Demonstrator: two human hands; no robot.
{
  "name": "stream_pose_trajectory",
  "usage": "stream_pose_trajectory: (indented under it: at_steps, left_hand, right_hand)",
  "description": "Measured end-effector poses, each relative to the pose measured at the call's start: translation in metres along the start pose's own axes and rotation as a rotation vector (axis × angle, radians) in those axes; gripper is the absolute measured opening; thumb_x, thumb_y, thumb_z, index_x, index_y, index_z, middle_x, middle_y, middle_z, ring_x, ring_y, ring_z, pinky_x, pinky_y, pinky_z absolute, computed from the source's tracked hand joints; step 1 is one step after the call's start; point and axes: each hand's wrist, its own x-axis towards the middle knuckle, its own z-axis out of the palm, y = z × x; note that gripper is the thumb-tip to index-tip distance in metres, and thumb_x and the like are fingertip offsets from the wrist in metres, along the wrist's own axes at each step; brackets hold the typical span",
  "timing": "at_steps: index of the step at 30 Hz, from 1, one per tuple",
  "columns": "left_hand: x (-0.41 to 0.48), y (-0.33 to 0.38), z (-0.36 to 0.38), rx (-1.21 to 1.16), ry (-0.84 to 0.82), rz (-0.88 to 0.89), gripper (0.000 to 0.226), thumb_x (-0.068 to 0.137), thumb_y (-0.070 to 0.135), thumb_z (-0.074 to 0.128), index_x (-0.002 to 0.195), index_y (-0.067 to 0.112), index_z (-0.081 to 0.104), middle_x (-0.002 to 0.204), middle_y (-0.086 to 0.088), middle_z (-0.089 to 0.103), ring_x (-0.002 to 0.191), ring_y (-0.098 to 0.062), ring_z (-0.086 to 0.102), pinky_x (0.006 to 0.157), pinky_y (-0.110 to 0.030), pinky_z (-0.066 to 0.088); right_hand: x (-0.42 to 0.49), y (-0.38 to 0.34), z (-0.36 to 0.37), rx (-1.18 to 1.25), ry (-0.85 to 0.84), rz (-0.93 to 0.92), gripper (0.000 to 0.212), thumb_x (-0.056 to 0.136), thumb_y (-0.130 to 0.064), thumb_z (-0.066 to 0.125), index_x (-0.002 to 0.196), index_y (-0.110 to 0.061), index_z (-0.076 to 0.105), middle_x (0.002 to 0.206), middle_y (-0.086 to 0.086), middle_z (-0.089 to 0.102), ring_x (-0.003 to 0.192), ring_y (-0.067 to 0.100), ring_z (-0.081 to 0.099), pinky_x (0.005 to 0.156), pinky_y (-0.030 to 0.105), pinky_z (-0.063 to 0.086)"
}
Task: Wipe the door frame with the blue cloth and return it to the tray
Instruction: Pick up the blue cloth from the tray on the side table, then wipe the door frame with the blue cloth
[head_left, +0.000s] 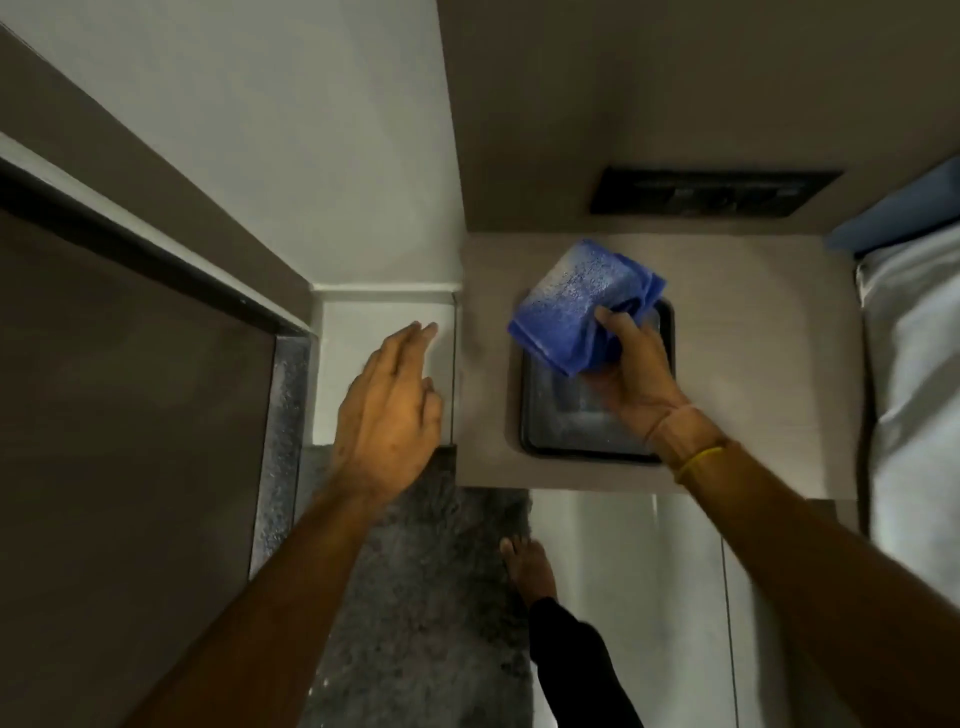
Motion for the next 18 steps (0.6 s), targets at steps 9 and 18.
stream_pose_trajectory:
  at_steps: [9,18]
  left_hand:
    - [-0.047,0.030,-0.215,-0.011,0.578,-0.001,0.050,0.080,0.001,0.045,0.129,0.009,0.048,0.137,-0.012,0.048,0.126,-0.023,0.047,0.106,-0.036,0.038]
    - [-0.280,0.069,-0.432,0.164,1.112,-0.008,0.049,0.076,-0.006,0.046,0.124,0.003,0.052,0.132,-0.014,0.053,0.125,-0.019,0.047,0.107,-0.030,0.036]
  right_hand:
    - [-0.136,-0.067,0.179,0.058,-0.584,-0.070,0.026,0.083,-0.012,0.063,0.108,-0.016,0.064,0.106,0.004,0.070,0.099,0.019,0.066,0.089,0.036,0.055]
    - [-0.377,-0.057,0.380,0.023,-1.009,-0.180,0.023,0.085,-0.001,0.058,0.092,-0.020,0.067,0.086,-0.009,0.076,0.085,0.007,0.070,0.068,0.024,0.058]
